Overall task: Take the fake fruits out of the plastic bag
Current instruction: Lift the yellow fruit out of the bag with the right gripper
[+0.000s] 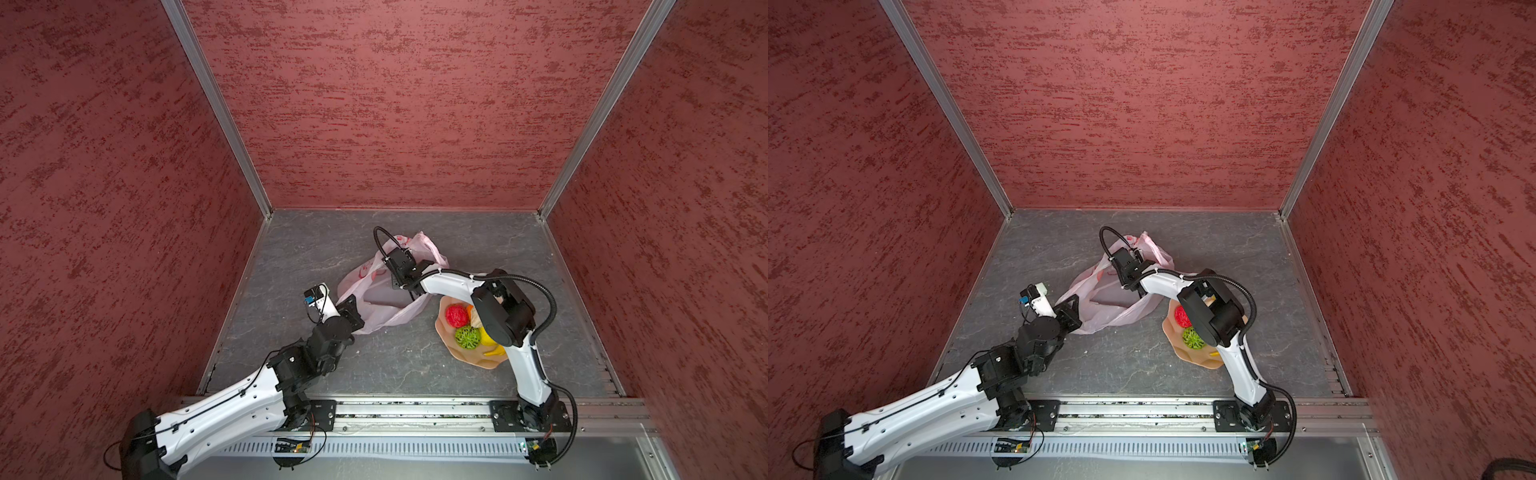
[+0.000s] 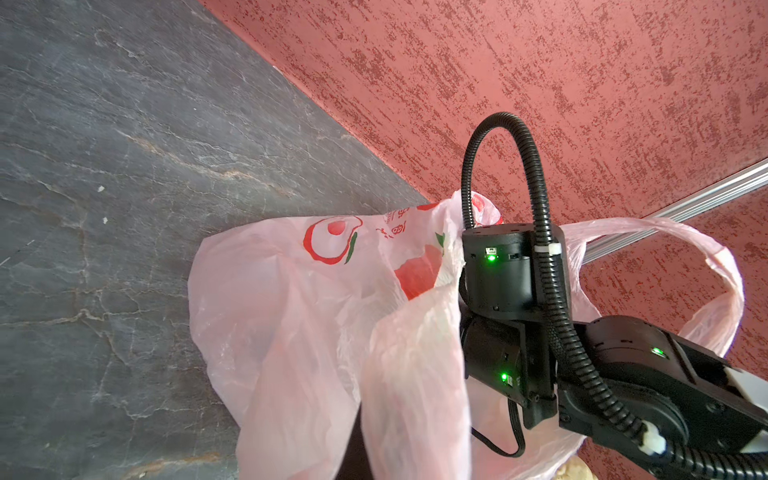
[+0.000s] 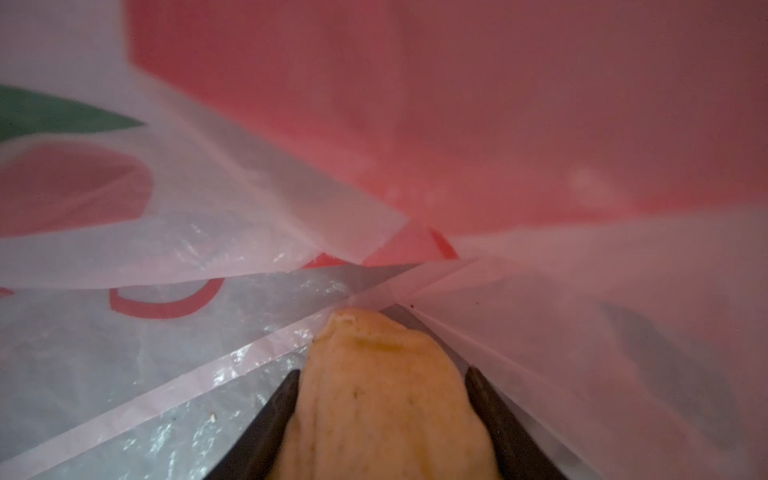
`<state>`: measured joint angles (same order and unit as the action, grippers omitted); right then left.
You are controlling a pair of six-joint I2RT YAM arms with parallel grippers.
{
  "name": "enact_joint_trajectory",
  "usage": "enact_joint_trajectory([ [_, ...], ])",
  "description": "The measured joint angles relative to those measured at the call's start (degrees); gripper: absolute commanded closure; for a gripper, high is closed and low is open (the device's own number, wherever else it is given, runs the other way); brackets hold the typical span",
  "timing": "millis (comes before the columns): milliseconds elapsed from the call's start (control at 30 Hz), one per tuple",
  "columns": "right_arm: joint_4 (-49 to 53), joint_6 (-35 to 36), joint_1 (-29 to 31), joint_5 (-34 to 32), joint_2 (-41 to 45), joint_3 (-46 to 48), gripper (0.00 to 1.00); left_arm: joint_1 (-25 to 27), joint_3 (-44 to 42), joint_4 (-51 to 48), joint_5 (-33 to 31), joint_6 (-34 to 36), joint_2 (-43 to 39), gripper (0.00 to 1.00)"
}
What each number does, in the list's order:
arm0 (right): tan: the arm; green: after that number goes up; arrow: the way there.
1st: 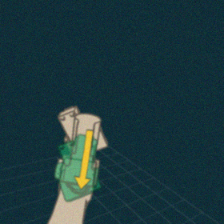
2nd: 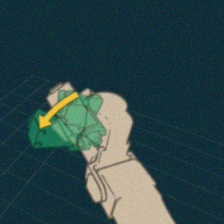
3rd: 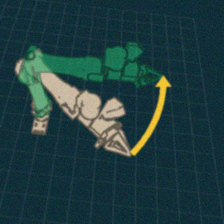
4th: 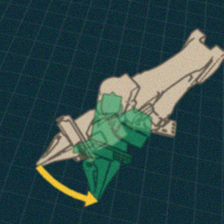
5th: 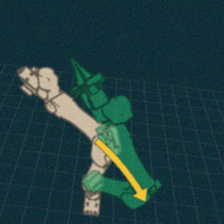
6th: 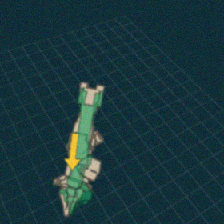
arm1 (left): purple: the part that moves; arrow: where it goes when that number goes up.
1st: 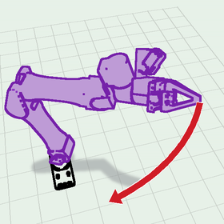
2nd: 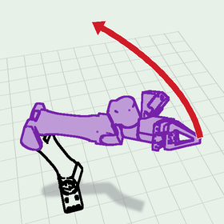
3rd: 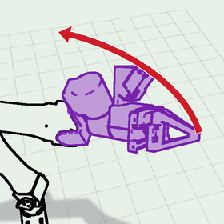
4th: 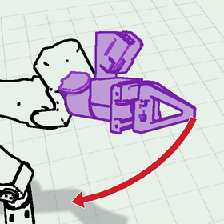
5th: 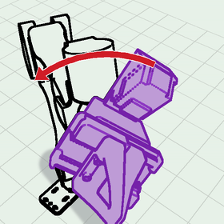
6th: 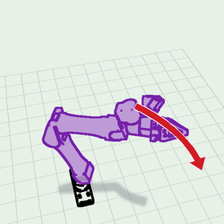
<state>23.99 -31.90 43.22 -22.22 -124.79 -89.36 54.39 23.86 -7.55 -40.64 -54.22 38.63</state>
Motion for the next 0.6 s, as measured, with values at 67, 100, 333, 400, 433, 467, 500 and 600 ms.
enact_joint_trajectory([
  [67,-1.31,0.17,-0.04,0.46,0.61,1.11,0.64,0.13,-0.11,-0.07,-0.31,0.00,0.28,1.00],
  [100,-1.70,0.28,-0.07,0.81,1.07,1.81,0.65,0.26,-0.17,-0.04,-0.46,0.00,0.55,1.00],
  [333,-5.09,1.55,-0.33,6.05,7.45,6.75,0.70,1.66,-0.66,0.98,-3.08,0.00,4.31,1.00],
  [400,-6.73,1.99,-0.31,8.07,9.62,7.93,0.70,1.88,-0.66,1.44,-4.24,0.07,4.90,1.00],
  [433,-7.54,2.19,-0.31,9.11,10.71,8.57,0.71,1.92,-0.66,1.68,-4.79,0.09,5.01,1.00],
  [467,-8.26,2.36,-0.31,10.05,11.67,9.05,0.70,1.92,-0.66,1.90,-5.25,0.20,5.03,1.00],
  [500,-8.87,2.49,-0.31,11.08,12.55,9.44,0.71,1.95,-0.66,2.23,-5.88,0.33,5.05,1.00],
  [600,-10.36,2.93,-0.31,13.88,13.86,9.64,0.71,1.92,-0.66,2.89,-7.19,0.94,5.05,1.00],
])
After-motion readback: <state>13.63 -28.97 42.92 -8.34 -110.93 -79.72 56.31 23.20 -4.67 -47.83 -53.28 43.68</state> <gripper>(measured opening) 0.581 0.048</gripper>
